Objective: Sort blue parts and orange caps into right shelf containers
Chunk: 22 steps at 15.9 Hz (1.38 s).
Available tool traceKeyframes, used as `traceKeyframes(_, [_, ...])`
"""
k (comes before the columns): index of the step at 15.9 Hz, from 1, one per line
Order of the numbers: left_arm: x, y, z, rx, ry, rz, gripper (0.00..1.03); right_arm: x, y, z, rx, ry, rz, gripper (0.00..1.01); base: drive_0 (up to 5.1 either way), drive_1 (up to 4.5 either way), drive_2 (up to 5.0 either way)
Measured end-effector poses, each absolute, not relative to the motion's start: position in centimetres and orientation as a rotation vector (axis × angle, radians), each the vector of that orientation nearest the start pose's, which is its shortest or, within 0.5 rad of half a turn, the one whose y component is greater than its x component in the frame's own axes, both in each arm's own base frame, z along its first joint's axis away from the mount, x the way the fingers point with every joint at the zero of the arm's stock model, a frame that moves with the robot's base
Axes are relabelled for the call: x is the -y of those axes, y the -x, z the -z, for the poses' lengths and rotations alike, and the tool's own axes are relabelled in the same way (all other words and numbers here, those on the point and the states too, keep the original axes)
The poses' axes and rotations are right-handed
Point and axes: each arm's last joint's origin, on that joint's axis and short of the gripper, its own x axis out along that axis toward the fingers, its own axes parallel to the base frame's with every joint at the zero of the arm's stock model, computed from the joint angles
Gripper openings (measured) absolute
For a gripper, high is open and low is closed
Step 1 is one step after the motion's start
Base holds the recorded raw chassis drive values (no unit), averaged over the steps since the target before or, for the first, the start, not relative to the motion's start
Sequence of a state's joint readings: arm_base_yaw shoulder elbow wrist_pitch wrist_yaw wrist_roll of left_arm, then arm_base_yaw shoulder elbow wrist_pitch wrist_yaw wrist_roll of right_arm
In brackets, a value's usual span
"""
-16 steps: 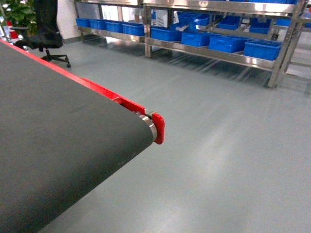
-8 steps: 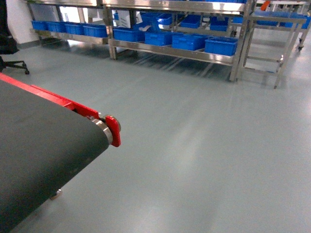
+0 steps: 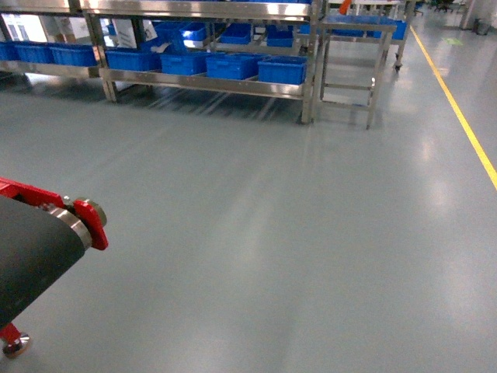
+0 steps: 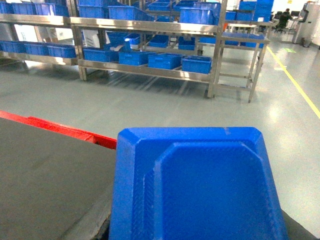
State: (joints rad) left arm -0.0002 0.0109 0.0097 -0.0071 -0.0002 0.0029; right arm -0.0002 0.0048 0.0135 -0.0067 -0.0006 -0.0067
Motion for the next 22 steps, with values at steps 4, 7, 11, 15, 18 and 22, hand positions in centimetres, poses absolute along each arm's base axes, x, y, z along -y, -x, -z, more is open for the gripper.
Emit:
traceKeyframes(4, [0.0, -9.78, -16.53, -0.008, -0.002, 0.0, 0.44, 0.0, -9.72, -16.71, 0.002, 0.007, 0.0, 0.38, -1.7, -1.72, -1.7])
traceKeyframes(7, [0.01, -9.78, -16.53, -0.008, -0.003, 0.0, 0.44, 0.0, -9.72, -16.71, 0.002, 0.007, 0.0, 0.38, -1.6, -1.58, -1.6])
traceKeyframes(11, [0.0, -9.78, -16.53, -0.008, -0.003, 0.0, 0.44, 0.0, -9.72, -16.71, 0.002, 0.007, 0.0, 0.38, -1.6, -1.59, -1.6])
traceKeyframes(15, [0.0, -9.78, -16.53, -0.008, -0.003, 0.0, 0.44, 0.0, -9.72, -16.71, 0.002, 0.007, 0.0, 0.38, -1.6, -1.61, -1.6])
traceKeyframes(18, [0.01, -9.78, -16.5, -0.011, -0.003, 0.0, 0.44, 0.0, -9.72, -16.71, 0.002, 0.007, 0.0, 0.38, -1.0, 0.48, -2.4])
traceKeyframes(22, [0.01, -9.78, -16.56, -0.005, -0.003, 0.0, 0.44, 0.0, -9.72, -16.72, 0.003, 0.007, 0.0, 0.38, 0.2, 4.51, -4.2])
